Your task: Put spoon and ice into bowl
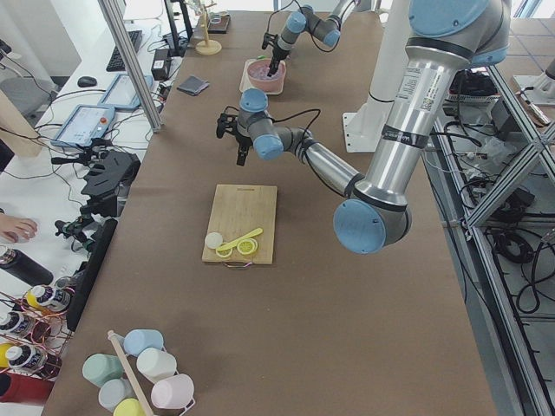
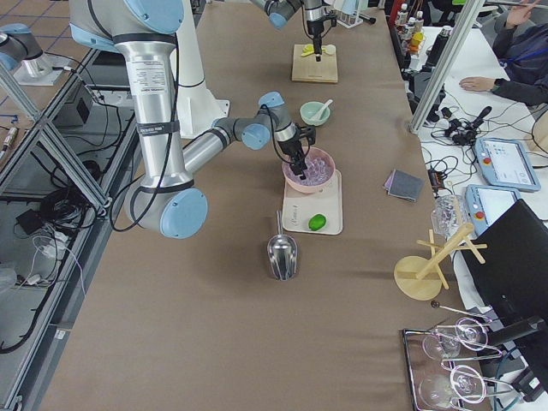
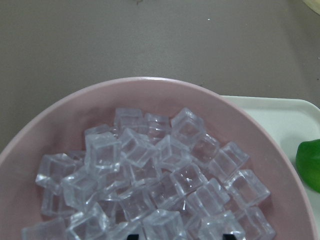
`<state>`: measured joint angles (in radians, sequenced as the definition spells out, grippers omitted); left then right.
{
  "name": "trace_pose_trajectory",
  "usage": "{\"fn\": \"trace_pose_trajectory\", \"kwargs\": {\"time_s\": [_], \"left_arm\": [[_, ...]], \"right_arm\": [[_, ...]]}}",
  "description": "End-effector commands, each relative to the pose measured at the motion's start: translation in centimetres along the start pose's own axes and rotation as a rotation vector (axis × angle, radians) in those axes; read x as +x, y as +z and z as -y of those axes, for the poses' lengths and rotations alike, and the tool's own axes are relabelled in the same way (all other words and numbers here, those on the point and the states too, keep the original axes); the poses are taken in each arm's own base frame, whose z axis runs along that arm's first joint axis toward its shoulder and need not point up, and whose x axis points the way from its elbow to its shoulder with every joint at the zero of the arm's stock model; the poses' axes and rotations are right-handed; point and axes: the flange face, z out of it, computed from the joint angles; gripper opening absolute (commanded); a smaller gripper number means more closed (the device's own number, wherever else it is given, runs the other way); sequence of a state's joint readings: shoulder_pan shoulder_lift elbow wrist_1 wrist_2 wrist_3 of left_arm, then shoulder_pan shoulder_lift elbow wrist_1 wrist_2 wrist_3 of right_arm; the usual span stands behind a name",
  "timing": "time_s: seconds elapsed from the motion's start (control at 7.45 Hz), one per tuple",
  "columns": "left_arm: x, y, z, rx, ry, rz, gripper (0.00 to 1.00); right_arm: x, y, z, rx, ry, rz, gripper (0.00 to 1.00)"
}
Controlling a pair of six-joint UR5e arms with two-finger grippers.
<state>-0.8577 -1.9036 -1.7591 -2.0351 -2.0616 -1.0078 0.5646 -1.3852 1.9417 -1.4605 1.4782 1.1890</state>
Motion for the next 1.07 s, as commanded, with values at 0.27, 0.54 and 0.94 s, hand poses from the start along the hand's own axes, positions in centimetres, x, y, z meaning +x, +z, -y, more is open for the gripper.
{"fn": "trace_pose_trajectory", "kwargs": {"time_s": [0.27,0.54,0.94], "left_arm": [[-0.12,0.46,0.22,-0.001,-0.002,0.005,0.98],[-0.03,0.44,0.25,-0.001,-0.002,0.003,0.98],[0.08,0.45,0.33,0.000,-0.002,0.002,0.98]], "right_arm": [[0.76,0.76,-0.50,-0.017,-0.040,-0.032,0.64],[0.48,0.92,-0.77,-0.021,-0.045,-0.032,0.64],[-0.14,0.62,-0.86,-0.038,-0.053,-0.065,0.64]]}}
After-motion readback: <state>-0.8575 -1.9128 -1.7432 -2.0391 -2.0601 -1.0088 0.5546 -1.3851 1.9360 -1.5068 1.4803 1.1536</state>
